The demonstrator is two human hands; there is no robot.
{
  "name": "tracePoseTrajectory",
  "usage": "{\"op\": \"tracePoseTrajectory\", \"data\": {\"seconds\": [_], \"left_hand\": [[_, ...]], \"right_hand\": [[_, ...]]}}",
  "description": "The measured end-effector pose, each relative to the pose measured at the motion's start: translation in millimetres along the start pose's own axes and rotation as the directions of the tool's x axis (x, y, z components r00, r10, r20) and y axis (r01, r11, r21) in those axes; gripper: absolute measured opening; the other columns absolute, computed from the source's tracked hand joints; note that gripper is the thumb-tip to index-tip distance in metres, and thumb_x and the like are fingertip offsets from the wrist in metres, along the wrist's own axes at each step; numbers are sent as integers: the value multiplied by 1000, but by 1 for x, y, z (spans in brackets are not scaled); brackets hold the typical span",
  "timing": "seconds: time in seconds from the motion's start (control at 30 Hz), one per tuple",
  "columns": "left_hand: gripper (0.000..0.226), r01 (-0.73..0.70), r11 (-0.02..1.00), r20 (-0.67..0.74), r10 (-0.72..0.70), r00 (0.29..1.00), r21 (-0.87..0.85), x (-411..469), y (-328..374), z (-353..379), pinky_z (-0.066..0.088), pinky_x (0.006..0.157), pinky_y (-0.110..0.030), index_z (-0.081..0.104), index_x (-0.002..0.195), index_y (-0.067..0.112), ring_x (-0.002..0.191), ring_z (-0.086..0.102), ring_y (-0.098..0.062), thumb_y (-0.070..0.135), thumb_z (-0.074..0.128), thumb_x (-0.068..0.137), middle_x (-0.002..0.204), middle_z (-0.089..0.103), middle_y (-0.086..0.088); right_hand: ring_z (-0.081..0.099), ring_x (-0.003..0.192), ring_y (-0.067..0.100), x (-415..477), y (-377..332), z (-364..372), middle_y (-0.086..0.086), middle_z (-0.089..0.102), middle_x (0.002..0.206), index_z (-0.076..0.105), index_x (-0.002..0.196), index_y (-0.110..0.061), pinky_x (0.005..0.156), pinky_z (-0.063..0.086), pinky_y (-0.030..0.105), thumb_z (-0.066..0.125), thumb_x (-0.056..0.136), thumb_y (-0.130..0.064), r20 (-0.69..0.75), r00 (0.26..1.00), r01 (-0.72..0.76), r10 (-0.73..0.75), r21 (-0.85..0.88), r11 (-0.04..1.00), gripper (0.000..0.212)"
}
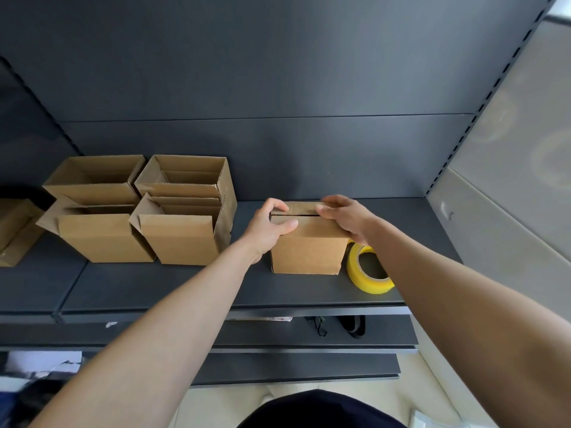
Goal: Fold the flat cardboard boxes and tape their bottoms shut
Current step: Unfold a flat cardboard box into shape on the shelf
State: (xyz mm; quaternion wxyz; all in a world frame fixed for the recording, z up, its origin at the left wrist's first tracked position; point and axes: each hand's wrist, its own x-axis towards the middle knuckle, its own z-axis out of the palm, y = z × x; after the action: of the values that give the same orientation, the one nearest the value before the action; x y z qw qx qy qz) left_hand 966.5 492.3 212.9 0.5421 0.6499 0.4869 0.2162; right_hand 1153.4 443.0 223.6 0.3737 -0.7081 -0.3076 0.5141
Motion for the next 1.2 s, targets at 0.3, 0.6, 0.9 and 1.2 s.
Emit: {"op": "tracePoseTrajectory", "data": {"seconds": [0.3,0.6,0.9,1.2], "left_hand": [[15,9,1000,-114,-5,994,28,2,7,13,37,67,-22,52,88,16,92,48,-14,28,59,93,109,55,-3],[11,71,994,-183,-54,982,87,8,18,19,34,58,-18,54,86,12,76,49,-9,18,63,90,91,56,1],[16,85,996,-202,-79,976,22,3,15,22,34,61,-21,51,88,15,88,48,-13,27,62,91,108,55,-3],[54,132,989,-192,-143,971,-69,1,19,21,32,90,-28,36,139,26,122,39,-17,23,62,92,147,34,0]], "right_hand": [[56,111,24,2,3,2,2,52,124,47,135,-27,98,49,41,62,92,-33,-19,998,62,-66,-147,987,46],[46,62,19,-6,33,-32,12,48,80,52,111,0,52,40,24,36,97,-5,-348,937,67,-18,130,989,21],[61,107,25,-6,13,-9,5,57,120,44,127,-20,84,57,45,62,88,-47,-64,998,3,-15,-178,984,51],[58,109,24,-6,8,-8,5,50,122,38,135,-19,80,58,43,62,91,-39,-80,997,-23,5,-220,975,54]]}}
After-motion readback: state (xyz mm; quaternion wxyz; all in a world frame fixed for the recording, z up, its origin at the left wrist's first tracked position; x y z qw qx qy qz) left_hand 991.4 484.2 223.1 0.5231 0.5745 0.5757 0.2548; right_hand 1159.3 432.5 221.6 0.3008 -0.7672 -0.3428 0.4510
